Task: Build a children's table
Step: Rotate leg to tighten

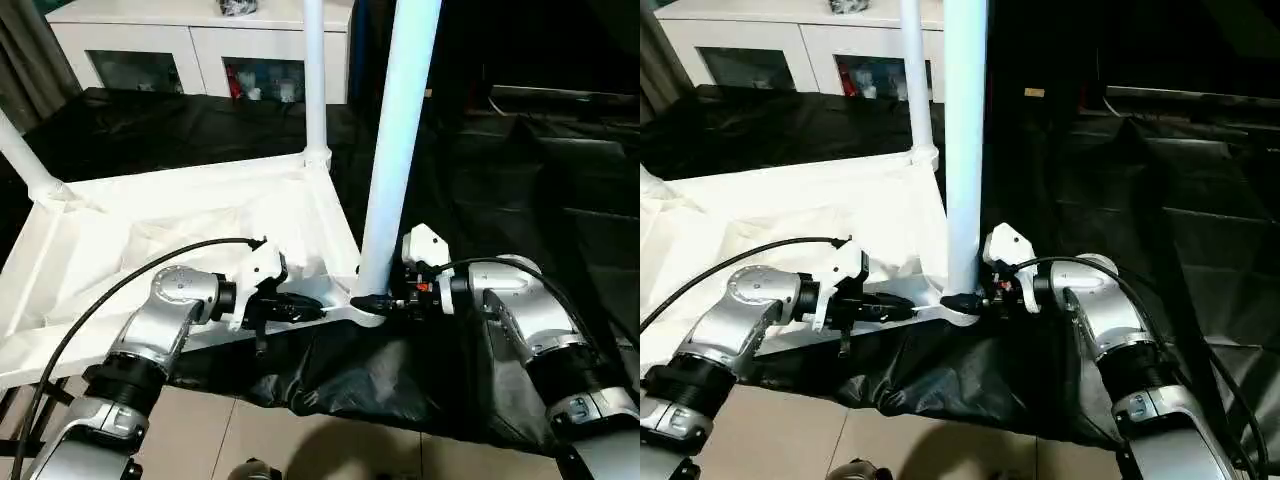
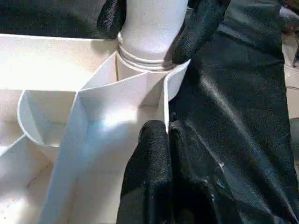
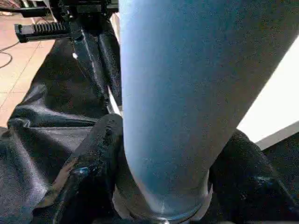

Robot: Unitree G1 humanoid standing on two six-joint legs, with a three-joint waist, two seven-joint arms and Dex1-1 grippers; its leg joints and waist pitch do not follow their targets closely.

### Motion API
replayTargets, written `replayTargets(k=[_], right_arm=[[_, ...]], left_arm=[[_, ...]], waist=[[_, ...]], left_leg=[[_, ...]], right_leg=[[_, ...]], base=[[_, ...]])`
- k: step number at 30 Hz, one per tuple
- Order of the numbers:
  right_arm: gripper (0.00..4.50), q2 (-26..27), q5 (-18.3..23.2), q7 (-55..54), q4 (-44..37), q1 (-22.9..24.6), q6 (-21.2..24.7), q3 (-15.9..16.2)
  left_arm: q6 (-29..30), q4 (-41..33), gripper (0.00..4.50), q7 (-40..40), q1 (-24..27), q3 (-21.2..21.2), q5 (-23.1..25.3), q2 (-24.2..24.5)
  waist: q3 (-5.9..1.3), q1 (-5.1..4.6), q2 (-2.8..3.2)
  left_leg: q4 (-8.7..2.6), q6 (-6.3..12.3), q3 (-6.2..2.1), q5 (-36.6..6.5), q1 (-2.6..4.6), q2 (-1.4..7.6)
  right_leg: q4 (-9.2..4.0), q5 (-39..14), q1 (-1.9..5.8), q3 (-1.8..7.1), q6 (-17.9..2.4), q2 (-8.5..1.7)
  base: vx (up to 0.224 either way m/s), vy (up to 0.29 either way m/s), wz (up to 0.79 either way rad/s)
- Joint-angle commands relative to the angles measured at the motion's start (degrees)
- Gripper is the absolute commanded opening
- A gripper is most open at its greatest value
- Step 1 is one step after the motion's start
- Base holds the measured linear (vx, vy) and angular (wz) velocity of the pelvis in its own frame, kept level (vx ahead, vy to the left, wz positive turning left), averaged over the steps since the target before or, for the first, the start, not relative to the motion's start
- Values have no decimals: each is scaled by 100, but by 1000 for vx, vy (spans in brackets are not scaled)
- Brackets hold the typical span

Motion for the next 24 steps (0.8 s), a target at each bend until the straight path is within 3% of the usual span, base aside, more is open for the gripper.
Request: replayTargets(k=[1,8,9,13,15,17,20,24], right_arm=[[241,39,-14,129,0,173,89,242],[240,345,39,-519,-75,292,258,36],[239,596,-66,-1142,99,250,280,-85],[204,1040,-158,-2171,469,107,317,-315],[200,1515,-191,-3309,898,-96,373,-583],[197,1929,-276,-4373,1266,-303,413,-762],[197,2234,-323,-4989,1471,-492,327,-840],[197,2350,-267,-5121,1499,-557,218,-924]], left_arm=[[-106,-403,0,-36,-155,121,-331,-27],[-126,-224,0,545,-216,125,-156,-351],[-162,-2,0,985,-320,99,25,-569],[-161,329,0,1749,-499,117,245,-944],[-128,608,0,2442,-667,127,402,-1329],[-95,829,0,3071,-810,130,529,-1683],[-69,932,0,3528,-909,115,614,-1998],[-131,929,0,3601,-938,48,710,-2063]], waist=[[-423,-6,-49],[-408,-33,-60],[-407,-54,-87],[-396,-111,-79],[-406,-123,-71],[-400,-172,-23],[-410,-186,-51],[-423,-178,-35]], left_leg=[[-363,383,-37,-1096,56,206],[-373,336,-37,-1167,68,210],[-382,295,-42,-1198,63,194],[-391,161,-45,-1269,84,173],[-386,123,-46,-1260,89,166],[-401,10,-62,-1405,112,159],[-394,109,-54,-1335,79,150],[-380,229,-49,-1229,72,147]], right_leg=[[-404,-1518,309,255,-1159,-432],[-422,-1599,293,258,-1147,-428],[-441,-1773,301,254,-1071,-437],[-480,-2020,281,260,-982,-434],[-475,-1999,287,262,-980,-436],[-503,-2054,275,255,-965,-435],[-485,-1752,302,263,-995,-438],[-473,-1598,310,261,-1025,-442]], base=[[0,0,0],[0,0,0],[0,0,0],[0,0,0],[0,0,0],[0,0,0],[0,0,0],[0,0,0]])
